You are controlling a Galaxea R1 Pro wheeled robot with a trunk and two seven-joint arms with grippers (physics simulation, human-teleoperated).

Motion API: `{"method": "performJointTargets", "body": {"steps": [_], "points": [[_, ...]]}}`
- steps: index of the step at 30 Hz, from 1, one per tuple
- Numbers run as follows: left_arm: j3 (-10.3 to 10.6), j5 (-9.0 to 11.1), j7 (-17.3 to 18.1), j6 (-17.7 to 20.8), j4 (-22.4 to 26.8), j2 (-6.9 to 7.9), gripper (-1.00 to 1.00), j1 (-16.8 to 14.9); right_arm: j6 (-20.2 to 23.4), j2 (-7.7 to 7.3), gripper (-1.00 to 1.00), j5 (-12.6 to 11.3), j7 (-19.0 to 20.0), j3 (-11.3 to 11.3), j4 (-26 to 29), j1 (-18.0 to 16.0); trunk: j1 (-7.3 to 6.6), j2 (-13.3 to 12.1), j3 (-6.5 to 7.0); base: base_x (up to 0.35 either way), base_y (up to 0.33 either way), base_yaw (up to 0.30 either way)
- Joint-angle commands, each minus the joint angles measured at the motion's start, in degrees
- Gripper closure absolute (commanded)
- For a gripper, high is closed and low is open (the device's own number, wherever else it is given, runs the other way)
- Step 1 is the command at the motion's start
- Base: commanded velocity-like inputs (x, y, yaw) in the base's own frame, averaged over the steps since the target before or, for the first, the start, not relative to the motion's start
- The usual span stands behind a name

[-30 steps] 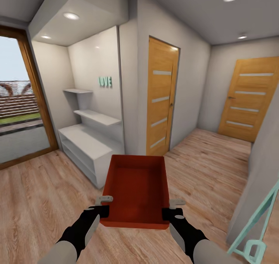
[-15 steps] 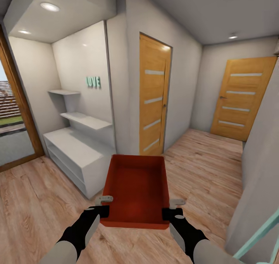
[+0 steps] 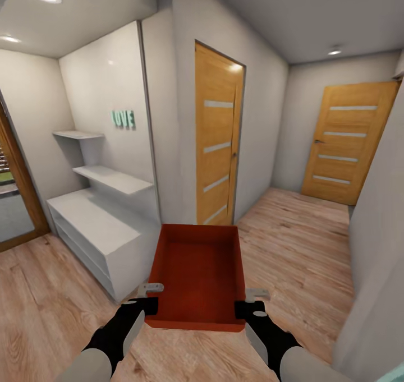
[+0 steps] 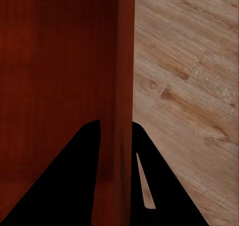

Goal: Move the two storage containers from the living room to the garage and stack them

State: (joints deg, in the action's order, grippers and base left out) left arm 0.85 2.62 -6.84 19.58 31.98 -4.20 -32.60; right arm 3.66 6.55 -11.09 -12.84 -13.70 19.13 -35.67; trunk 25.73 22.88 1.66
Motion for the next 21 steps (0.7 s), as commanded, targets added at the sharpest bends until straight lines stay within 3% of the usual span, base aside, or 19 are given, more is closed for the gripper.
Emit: {"method": "performJointTargets", "body": {"steps": [1, 8, 21], "points": [[-1.1, -1.1, -2.7, 0.5, 0.2, 0.25, 1.00, 0.0, 0.3, -1.02, 1.00, 0.1, -0.6, 0.7, 0.1, 0.0, 0.05, 0.0, -0.02, 0.323, 0.000, -0.002], [-1.1, -1.1, -2.7, 0.5, 0.2, 0.25, 1.00, 0.0, 0.3, -1.01, 1.00, 0.1, -0.6, 0.7, 0.1, 0.0, 0.05, 0.0, -0.02, 0.323, 0.000, -0.038], [-1.1, -1.1, -2.7, 0.5, 0.2, 0.25, 1.00, 0.0, 0.3, -0.84, 1.00, 0.1, -0.6, 0.6, 0.1, 0.0, 0.05, 0.0, -0.02, 0.323, 0.000, -0.224]]}}
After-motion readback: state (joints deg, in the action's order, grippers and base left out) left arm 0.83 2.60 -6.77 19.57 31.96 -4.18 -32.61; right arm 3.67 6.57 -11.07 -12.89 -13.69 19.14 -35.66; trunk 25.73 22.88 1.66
